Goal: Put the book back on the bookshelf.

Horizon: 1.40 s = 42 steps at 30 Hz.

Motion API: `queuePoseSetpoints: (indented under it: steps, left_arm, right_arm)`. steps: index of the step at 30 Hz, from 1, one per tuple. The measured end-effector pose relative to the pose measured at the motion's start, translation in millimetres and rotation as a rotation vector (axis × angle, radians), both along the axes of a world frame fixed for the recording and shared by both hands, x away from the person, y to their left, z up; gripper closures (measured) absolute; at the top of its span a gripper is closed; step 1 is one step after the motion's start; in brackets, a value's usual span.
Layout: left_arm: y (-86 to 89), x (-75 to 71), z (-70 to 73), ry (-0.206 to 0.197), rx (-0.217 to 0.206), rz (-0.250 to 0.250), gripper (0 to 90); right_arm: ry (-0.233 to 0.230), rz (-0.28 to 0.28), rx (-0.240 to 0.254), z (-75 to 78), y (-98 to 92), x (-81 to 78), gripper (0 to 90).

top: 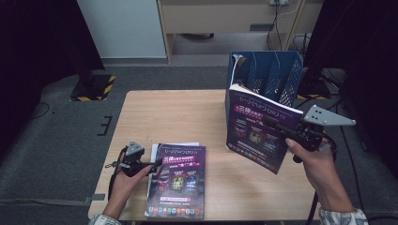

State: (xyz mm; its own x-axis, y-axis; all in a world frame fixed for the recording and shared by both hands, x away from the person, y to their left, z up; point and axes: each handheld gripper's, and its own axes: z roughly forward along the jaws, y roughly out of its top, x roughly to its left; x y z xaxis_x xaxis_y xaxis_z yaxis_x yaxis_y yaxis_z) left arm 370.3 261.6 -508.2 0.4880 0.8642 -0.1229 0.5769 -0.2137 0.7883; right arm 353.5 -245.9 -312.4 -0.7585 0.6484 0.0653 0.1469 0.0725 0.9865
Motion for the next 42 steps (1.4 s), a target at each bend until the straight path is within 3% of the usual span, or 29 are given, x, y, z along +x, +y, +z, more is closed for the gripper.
queuePoseSetpoints:
  steps: [15,28,42]
  left_arm:
    - [-0.6,-0.4,0.2,-0.001,0.003,-0.004,5.5]
    - [-0.2,-0.2,0.2,-0.004,0.0,-0.001,5.3]
    - [-0.2,-0.1,0.1,-0.004,0.0,-0.003,5.3]
  right_arm:
    - [-0.007,-0.073,-0.01,15.2,-14.6,5.2,82.8]
    - [0.0,-0.229,-0.019,28.7,-26.4,28.0,82.8]
    - [0.006,-0.353,-0.035,32.8,-27.9,52.3,82.8]
